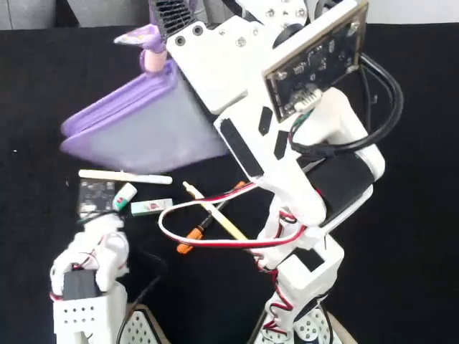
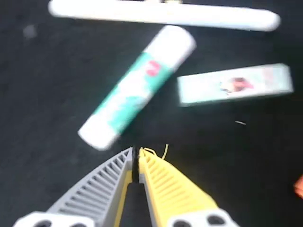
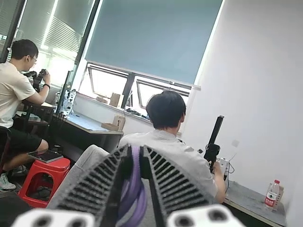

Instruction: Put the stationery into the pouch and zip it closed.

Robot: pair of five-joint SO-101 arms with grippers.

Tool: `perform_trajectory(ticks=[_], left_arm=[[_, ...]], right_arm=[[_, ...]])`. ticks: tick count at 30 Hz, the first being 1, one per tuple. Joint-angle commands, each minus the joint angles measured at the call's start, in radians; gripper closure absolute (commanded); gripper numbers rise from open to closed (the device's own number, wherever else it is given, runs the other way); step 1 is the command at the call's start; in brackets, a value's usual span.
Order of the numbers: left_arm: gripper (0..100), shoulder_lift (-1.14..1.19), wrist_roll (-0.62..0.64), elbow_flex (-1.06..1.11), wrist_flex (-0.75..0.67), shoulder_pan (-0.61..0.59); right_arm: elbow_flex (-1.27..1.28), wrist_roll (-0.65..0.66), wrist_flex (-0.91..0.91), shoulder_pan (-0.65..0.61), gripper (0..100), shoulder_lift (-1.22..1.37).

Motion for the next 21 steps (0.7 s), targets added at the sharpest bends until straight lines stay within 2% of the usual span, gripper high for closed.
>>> perform_trajectory(ticks=[1, 9, 15, 21], left_arm=[[97, -0.006, 0.005, 0.021, 0.006, 0.113], [97, -0.006, 0.005, 0.021, 0.006, 0.363], [97, -0.006, 0.005, 0.021, 0.006, 0.466], [97, -0.006, 0.006, 0.021, 0.006, 0.545]], right_arm=[[0.01, 0.012, 0.0, 0.023, 98.8, -0.041], [0.05, 0.012, -0.006, 0.178, 98.8, -0.041], [0.05, 0.011, -0.002, 0.301, 98.8, -0.041], [0.085, 0.008, 0.037, 0.344, 98.8, -0.039]])
